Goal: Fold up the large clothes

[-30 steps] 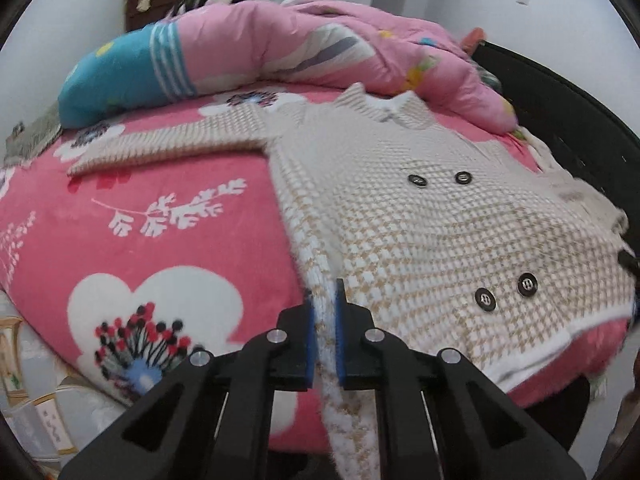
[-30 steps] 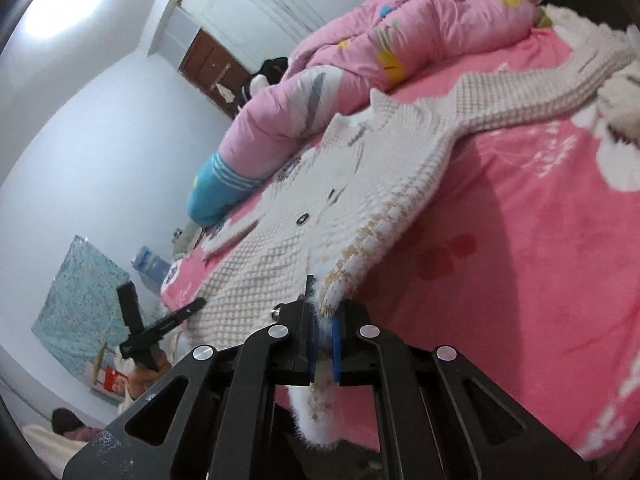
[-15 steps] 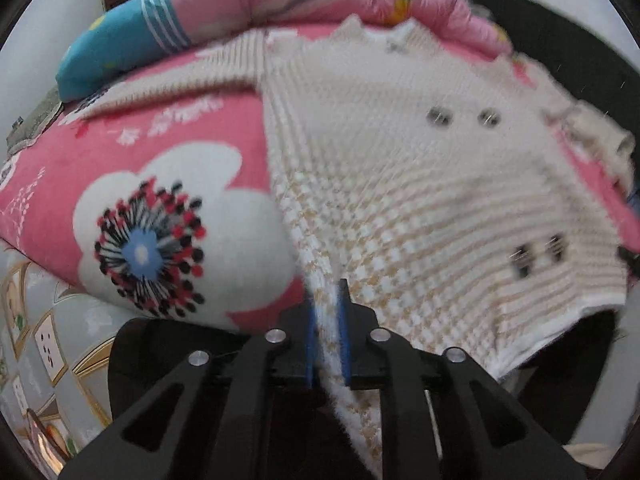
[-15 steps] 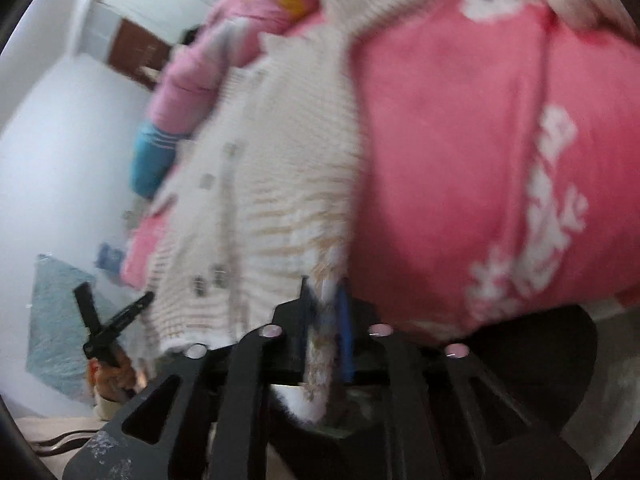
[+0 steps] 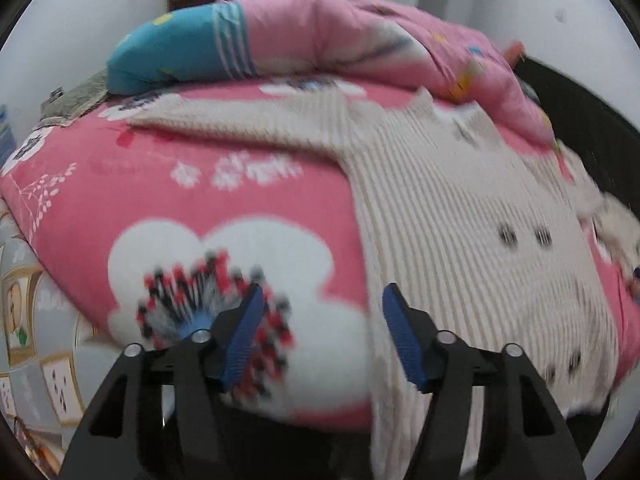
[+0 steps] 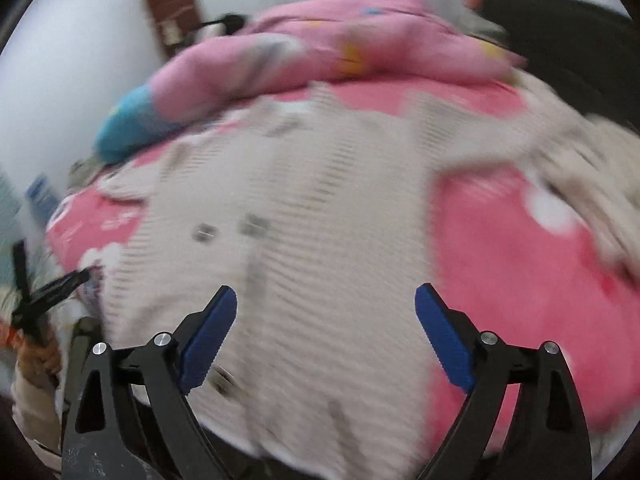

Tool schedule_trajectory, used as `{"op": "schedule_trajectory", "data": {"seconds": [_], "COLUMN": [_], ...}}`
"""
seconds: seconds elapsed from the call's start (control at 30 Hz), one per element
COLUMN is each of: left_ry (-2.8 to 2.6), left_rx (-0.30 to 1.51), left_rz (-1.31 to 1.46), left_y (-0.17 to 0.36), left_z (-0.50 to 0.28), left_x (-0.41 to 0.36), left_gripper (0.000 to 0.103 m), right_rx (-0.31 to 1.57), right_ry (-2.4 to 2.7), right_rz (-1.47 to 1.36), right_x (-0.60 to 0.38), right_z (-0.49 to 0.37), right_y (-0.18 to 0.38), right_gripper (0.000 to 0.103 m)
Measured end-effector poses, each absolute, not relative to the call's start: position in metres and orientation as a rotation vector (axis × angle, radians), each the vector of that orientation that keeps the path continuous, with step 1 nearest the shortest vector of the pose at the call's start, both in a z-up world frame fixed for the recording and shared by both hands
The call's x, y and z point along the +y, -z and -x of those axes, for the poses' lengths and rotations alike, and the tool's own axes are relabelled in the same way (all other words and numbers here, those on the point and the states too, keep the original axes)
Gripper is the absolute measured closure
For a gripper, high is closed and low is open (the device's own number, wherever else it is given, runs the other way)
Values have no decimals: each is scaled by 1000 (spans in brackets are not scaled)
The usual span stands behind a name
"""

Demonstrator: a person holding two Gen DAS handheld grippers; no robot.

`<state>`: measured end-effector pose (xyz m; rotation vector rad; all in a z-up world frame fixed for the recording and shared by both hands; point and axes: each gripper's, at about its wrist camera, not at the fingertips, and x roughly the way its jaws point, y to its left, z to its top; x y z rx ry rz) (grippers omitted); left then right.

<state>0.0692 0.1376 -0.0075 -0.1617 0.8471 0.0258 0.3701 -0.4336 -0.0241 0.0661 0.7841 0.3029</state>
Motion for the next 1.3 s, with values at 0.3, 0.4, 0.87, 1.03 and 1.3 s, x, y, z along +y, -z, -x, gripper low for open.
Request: {"op": "schedule_trajectory", "data": {"seconds": [0.3,0.4,0.87,1.03,1.3], "left_ry": [-186,-249,-580,-546,-101], "left_rx": [847,858,864,658,455], "left_rz": [476,617,285,-18,-423], "left_y": [11,27,44,-28,-84], "left_z": [-202,-240,-330,-309,-214], "left_x": [237,279,310,230,18], "left_gripper": [37,37,90,94,94], "right_rx": [822,852,944,961,918], "right_ry": [-530,-573,-581,-572,-478], "right_rz": [-15,-59,-67,-85,-104], "right_x": [-318,-306,-296,-304,-356], "right_z": [-465,-486,-507,-498,-447], "right_y": [51,64,104,92,62], "right_gripper": [44,53,54,54,54]}}
